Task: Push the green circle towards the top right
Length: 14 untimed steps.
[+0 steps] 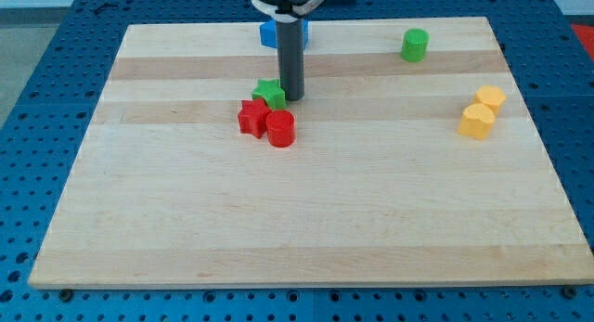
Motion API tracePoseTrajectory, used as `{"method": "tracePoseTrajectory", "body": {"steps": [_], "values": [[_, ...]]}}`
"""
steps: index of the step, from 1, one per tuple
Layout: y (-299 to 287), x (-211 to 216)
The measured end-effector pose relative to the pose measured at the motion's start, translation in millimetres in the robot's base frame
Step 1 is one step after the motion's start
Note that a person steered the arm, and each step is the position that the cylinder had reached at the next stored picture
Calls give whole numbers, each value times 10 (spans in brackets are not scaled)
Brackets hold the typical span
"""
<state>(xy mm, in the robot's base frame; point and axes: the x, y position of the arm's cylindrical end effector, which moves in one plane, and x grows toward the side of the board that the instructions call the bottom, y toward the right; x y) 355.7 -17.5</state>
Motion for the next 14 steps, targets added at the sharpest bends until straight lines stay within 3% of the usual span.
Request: {"method": "tracePoseTrajectory", "body": {"steps": [3,4,7,9,11,12,14], "values": [[1946,-1081],[2206,-1624],[2140,-1646],[3138,-1629],[3019,-1647],[3521,-1646],[3631,-1508]]}}
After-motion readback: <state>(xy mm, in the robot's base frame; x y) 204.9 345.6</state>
